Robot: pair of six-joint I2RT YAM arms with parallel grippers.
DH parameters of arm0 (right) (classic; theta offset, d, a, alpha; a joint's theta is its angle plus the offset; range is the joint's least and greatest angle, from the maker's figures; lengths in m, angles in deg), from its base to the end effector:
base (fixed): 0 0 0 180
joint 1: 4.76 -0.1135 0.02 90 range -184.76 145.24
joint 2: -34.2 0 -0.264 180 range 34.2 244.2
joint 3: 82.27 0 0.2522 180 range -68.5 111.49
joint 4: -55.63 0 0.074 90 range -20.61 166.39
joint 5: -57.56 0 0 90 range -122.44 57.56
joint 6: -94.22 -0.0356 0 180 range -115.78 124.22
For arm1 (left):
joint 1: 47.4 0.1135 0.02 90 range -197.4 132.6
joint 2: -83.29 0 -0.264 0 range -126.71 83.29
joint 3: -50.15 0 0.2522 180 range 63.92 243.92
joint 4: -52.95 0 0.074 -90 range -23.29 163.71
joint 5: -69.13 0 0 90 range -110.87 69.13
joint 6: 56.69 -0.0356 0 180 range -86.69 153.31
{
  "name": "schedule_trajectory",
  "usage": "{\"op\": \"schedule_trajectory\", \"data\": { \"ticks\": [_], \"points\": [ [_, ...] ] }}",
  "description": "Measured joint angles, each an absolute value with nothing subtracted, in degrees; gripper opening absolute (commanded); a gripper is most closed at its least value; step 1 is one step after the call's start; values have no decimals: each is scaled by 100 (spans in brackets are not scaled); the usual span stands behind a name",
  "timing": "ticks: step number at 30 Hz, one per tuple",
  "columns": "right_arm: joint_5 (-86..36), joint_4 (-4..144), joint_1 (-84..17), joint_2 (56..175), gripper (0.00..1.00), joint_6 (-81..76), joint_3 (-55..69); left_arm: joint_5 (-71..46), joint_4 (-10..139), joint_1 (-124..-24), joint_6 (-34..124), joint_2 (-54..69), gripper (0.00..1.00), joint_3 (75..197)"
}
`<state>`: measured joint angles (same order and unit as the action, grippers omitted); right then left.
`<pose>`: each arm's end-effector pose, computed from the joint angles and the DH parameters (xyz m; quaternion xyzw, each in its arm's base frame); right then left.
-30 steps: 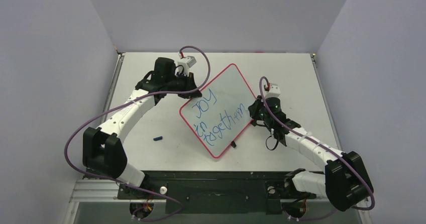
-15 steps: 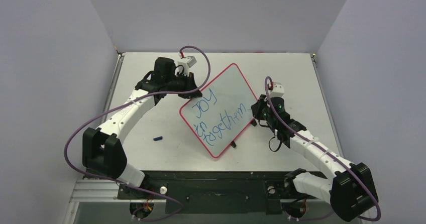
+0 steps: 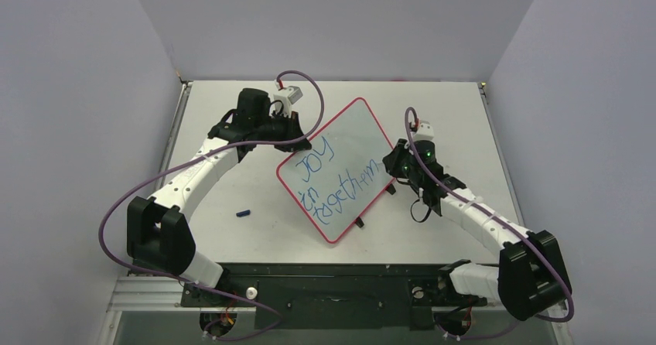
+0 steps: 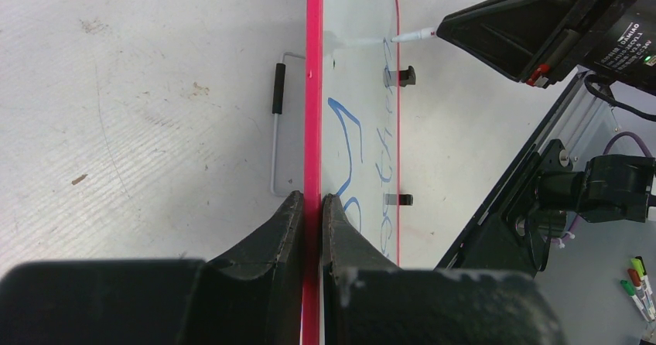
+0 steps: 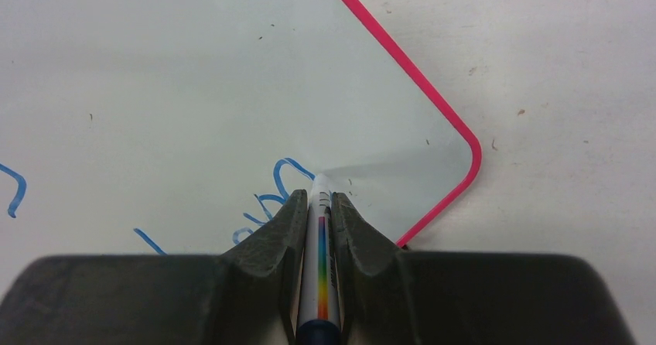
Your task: Write a sentence on the whiteboard
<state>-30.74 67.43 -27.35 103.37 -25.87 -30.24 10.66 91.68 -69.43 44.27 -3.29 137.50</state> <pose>0.2424 0.1020 0.2329 0.0488 0.8599 0.2368 0.4495 0.3070 -0.1443 0.3162 0.2020 0.8493 -0.3540 0.3355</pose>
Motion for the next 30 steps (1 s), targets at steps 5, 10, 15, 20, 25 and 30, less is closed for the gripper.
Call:
{"op": "schedule_trajectory", "data": {
  "ticks": [5,10,15,20,25,30],
  "points": [
    [-2958,6579,-2722,10505,0,-2657,-3024,1062,9171,-6943,4427,-329,0,13750],
    [-2908,6499,-2676,10542,0,-2672,-3024,1059,9173,-6943,4429,-329,0,13743],
    [-2888,6407,-2560,10610,0,-2674,-3024,1051,9175,-6943,4434,-329,0,13743],
    [-2836,6387,-2455,10628,0,-2674,-3024,1064,9168,-6943,4429,-329,0,13743],
    [-2788,6387,-2431,10730,0,-2674,-2920,1059,9175,-6943,4436,-329,0,13743],
    [-2751,6385,-2431,10785,0,-2674,-2821,1059,9175,-6943,4436,-329,0,13743]
  ]
}}
